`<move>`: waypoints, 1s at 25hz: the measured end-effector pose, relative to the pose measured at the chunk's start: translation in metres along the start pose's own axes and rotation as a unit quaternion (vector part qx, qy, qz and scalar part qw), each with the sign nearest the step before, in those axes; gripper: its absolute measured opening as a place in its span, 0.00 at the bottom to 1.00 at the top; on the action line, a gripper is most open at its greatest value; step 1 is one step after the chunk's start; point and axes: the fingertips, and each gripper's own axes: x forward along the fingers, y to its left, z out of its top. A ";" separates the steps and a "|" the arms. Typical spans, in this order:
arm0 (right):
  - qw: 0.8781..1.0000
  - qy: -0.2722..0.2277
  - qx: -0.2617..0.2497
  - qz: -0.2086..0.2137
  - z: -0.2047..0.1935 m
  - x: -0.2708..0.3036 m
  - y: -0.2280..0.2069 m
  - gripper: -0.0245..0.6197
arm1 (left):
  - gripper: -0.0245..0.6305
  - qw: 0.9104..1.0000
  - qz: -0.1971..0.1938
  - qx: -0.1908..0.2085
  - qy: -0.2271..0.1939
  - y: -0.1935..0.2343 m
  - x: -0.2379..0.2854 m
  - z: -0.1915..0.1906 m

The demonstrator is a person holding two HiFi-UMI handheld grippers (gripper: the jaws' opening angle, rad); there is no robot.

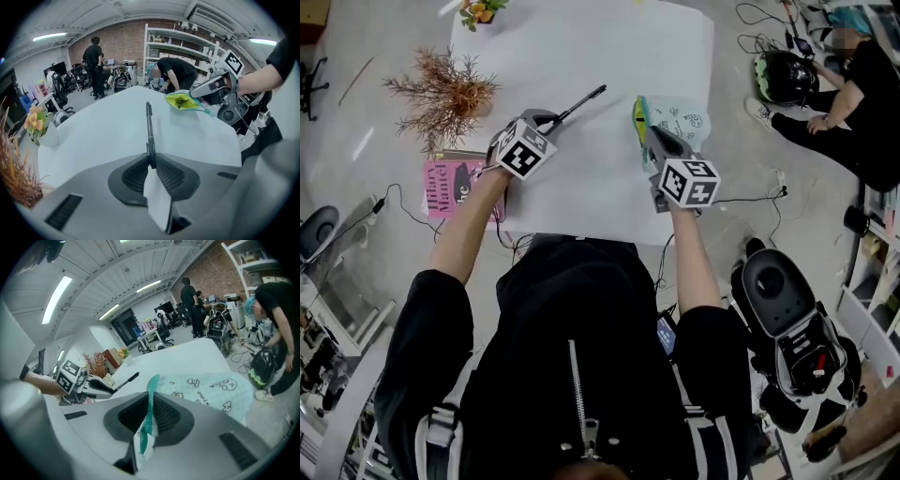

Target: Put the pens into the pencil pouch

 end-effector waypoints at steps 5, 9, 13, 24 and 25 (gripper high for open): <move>1.000 0.001 -0.002 0.001 0.003 0.000 -0.002 0.10 | 0.15 1.000 -0.021 0.021 0.000 -0.019 -0.001 0.011; 1.000 0.002 0.000 0.001 0.003 0.000 -0.004 0.10 | 0.15 0.998 -0.041 0.042 0.011 -0.032 0.002 0.009; 1.000 0.011 0.002 0.010 -0.007 0.005 -0.004 0.10 | 0.15 0.994 -0.065 0.082 0.022 -0.047 0.005 0.010; 1.000 0.018 0.006 0.014 -0.017 0.009 -0.002 0.10 | 0.15 0.983 -0.103 0.144 0.038 -0.078 0.023 0.025; 1.000 0.020 0.005 0.013 -0.018 0.009 -0.002 0.10 | 0.15 0.983 -0.105 0.146 0.040 -0.080 0.024 0.027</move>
